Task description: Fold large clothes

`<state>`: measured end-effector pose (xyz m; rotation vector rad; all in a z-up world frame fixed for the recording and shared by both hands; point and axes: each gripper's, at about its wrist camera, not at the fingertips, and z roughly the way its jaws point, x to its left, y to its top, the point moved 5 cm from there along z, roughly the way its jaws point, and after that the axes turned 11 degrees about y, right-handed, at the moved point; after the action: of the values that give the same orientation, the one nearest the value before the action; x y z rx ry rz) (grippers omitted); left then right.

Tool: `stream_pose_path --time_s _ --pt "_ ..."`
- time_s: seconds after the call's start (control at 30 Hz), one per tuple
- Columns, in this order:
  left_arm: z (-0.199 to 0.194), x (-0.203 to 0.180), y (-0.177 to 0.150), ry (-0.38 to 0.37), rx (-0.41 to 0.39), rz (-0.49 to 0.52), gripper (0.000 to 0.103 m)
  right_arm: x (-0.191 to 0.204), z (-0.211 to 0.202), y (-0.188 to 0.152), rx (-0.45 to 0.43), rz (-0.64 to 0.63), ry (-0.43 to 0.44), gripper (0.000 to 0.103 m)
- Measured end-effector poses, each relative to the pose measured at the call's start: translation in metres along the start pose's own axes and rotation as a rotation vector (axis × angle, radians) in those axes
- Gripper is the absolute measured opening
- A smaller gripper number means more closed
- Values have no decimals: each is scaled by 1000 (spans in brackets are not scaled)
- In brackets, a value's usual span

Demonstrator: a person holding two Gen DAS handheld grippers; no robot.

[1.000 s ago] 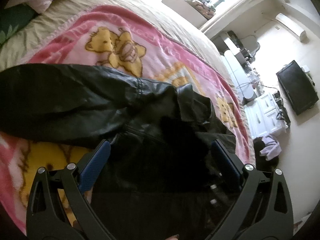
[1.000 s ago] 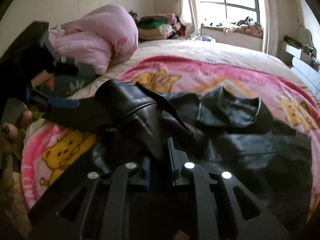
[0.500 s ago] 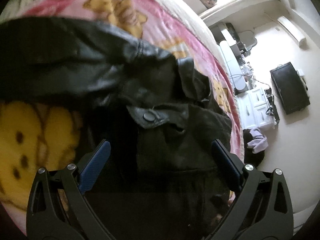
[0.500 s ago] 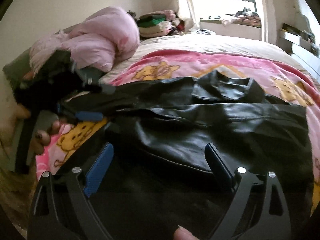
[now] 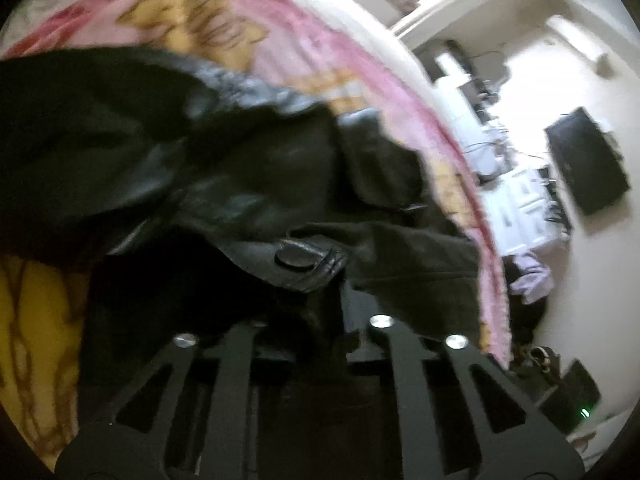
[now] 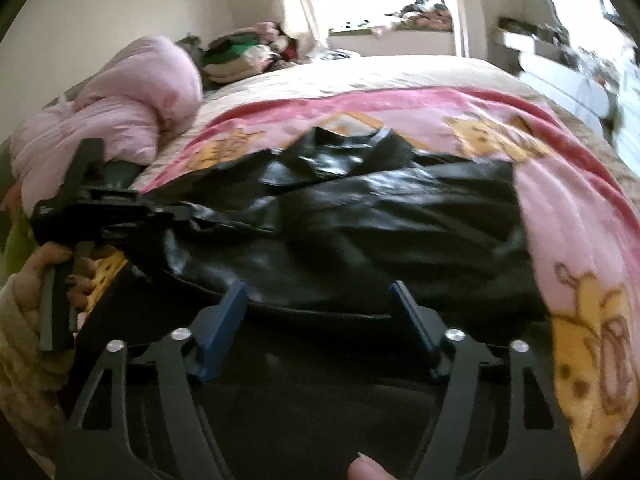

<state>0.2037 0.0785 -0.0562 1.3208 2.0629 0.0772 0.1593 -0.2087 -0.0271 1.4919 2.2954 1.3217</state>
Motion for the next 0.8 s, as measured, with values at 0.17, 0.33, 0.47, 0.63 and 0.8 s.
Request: stream_pose_path --time_s 0.17,0.33,0.47,0.63,0.8 --pt "-64 -39 11 -83 -177 129 2 -38 -22 17 -55 71 -74 53" --pt "-71 -43 16 -13 -271 252 2 -82 -28 43 -110 166 -177 39" --pt "-36 -6 14 29 -191 189 2 -110 -20 58 -118 258 -183 25" --pt "-21 14 11 31 -159 161 2 -114 6 79 -75 218 -214 22" --pt "-19 16 14 39 -163 169 2 -128 42 96 -25 211 -242 21"
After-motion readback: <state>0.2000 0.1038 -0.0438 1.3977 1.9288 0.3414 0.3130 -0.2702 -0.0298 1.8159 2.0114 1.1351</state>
